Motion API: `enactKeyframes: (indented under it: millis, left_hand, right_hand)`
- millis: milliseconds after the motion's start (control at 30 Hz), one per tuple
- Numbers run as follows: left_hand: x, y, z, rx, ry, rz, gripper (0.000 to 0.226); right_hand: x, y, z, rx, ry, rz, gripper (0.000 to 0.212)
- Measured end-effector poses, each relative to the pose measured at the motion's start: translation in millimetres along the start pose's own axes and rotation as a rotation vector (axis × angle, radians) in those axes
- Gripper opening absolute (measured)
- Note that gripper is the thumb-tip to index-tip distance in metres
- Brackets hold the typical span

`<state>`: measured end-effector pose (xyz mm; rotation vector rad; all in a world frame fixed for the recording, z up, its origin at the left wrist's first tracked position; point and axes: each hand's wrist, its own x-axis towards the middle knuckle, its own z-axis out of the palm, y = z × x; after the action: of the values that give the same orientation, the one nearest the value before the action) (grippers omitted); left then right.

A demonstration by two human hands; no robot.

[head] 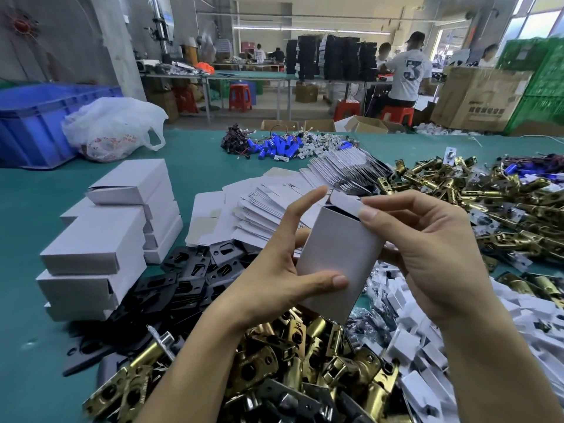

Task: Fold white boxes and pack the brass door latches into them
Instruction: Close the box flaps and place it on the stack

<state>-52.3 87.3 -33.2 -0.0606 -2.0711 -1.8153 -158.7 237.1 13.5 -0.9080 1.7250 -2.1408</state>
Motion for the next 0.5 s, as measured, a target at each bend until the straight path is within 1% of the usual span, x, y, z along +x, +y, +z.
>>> enactKeyframes:
  millis: [133,300,400,500]
  left_hand:
    - [-0.5,0.8,1.2,0.007,0.003,0.006,0.093]
    - [-1.0,-0.4,3.4,0.001,-0.017,0.002,0.09]
    - [-0.7,-0.6,4.0,0.012,-0.027,0.006,0.085]
    - [-0.3,-0.7,2.8,0.021,-0.014,0.008,0.087]
  right_hand:
    - [-0.4,0.7,-0.2,-0.051,-0.009,-0.029,0.004]
    - [1.9,3.7,-1.2,-0.208,-0.006,-0.095,0.014]
    - [3.1,7.6,0.2,-0.238,0.051,-0.105,0.015]
    - [2.8,9.4,2.2,-0.245,0.076,-0.123,0.017]
